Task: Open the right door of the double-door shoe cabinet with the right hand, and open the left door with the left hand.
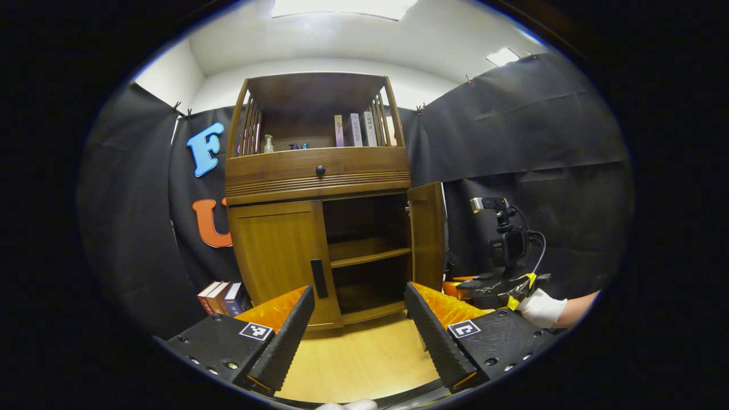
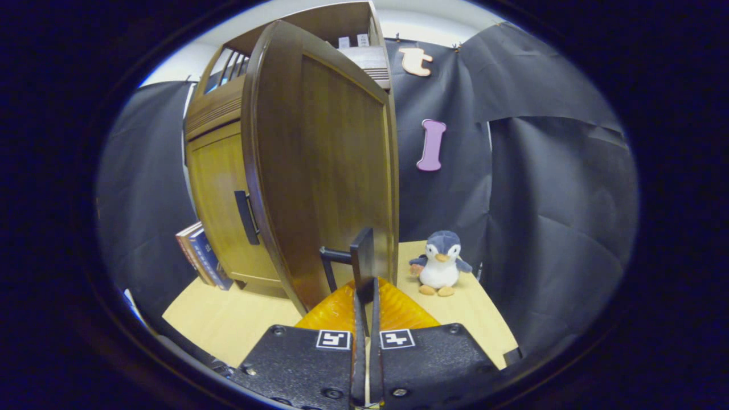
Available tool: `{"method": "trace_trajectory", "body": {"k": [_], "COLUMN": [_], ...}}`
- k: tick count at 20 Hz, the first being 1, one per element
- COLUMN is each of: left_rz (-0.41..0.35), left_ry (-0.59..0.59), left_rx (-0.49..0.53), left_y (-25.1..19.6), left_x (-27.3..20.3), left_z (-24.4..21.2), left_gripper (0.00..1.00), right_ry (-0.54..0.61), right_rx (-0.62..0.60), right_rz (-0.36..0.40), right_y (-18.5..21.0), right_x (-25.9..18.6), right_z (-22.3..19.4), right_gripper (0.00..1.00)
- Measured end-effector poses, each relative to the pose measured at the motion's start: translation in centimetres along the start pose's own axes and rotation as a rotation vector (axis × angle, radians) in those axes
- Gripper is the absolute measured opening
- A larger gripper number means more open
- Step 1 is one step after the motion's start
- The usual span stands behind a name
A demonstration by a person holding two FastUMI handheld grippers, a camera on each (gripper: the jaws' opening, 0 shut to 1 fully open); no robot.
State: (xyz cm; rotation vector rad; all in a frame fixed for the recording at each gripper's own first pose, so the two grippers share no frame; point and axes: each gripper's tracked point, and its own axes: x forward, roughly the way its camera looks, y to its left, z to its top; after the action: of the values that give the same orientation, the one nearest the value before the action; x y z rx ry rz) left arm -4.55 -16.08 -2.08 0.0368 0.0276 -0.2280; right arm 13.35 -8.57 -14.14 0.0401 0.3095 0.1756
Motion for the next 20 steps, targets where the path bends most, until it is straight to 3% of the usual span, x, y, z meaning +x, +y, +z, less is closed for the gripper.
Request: {"method": "trace_trajectory", "body": {"k": [8,14,20], "left_rz": [0.141,0.249,0.291], "left_ry": [0.035,0.08,0.077], "left_rx": [-0.084,-0.062,-0.048], "left_y": [-8.6,-9.9,-9.7], "left_x": [-0.1,-1.6,-1.5], "left_z": [-0.3,-0.5,0.2], "left_gripper": [0.96,0.96,0.96], "right_ry": [0.011,0.002,-0.012], "right_rx": [-0.094,-0.092,-0.106], "right_rz": [0.191,0.248,0.267], "right_y": [-2.8,-6.5,-9.5], "right_x": [-0.9,-1.1,-0.7], "right_z": [0.1,0.3,0.7], "right_gripper": [0.06,0.06,0.06]}}
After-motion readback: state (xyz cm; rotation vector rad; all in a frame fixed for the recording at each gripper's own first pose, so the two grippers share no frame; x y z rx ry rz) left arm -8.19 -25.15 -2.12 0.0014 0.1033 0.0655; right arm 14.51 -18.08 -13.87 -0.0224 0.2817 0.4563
